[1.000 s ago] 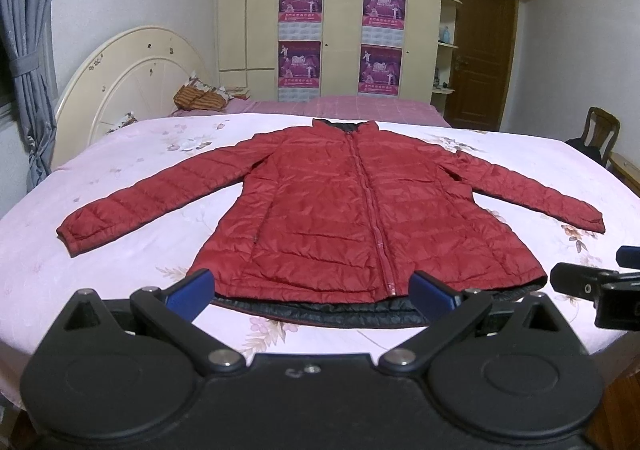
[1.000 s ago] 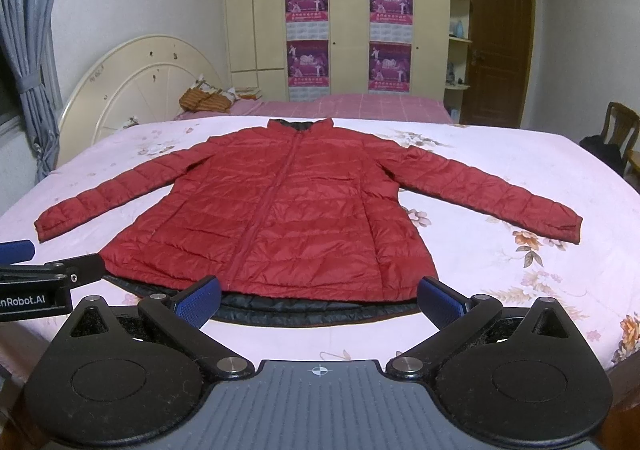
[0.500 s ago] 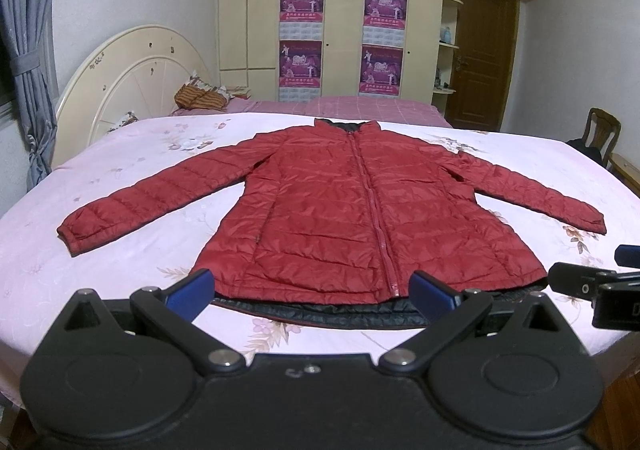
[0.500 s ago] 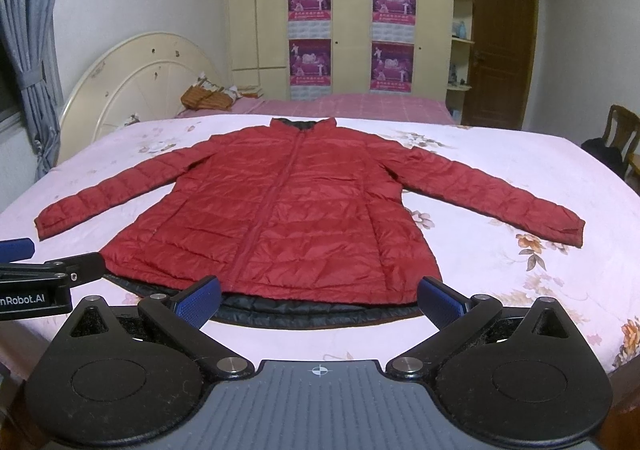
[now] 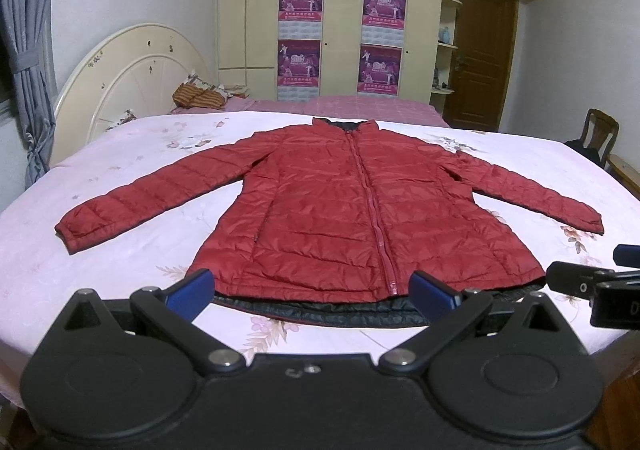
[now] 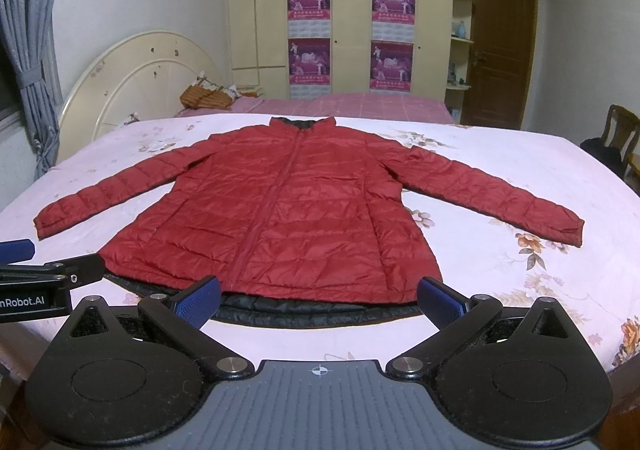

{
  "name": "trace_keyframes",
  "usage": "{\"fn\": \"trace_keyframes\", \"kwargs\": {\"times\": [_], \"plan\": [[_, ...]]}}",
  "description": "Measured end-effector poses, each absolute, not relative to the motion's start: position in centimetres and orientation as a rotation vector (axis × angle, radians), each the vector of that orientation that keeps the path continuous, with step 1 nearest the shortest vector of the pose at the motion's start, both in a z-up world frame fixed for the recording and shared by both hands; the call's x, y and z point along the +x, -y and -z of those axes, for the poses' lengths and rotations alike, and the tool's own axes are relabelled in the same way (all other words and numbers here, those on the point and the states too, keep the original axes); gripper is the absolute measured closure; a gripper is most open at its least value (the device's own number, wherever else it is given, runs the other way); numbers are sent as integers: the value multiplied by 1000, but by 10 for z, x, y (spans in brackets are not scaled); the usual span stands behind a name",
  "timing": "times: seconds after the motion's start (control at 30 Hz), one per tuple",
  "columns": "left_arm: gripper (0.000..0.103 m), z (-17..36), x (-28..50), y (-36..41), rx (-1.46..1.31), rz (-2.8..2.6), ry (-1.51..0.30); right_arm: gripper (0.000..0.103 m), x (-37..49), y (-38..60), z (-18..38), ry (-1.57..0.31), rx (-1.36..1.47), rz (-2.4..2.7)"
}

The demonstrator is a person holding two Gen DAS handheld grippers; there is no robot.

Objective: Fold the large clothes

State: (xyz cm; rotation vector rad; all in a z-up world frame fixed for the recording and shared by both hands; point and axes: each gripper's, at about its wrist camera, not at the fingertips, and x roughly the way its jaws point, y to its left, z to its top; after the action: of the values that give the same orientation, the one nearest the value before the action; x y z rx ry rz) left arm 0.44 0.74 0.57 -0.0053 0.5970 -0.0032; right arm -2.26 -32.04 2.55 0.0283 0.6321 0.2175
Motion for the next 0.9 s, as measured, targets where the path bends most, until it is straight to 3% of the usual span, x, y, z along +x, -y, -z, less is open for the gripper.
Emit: {"fn": "trace_keyframes", "kwargs": {"times": [0.43, 0.9], "plan": [[0, -3, 22, -17, -71, 22, -591, 0, -2, 332, -24, -623, 58, -180], [0, 24, 136, -20, -126, 97, -647, 0, 92, 376, -9, -580, 197, -55]]}}
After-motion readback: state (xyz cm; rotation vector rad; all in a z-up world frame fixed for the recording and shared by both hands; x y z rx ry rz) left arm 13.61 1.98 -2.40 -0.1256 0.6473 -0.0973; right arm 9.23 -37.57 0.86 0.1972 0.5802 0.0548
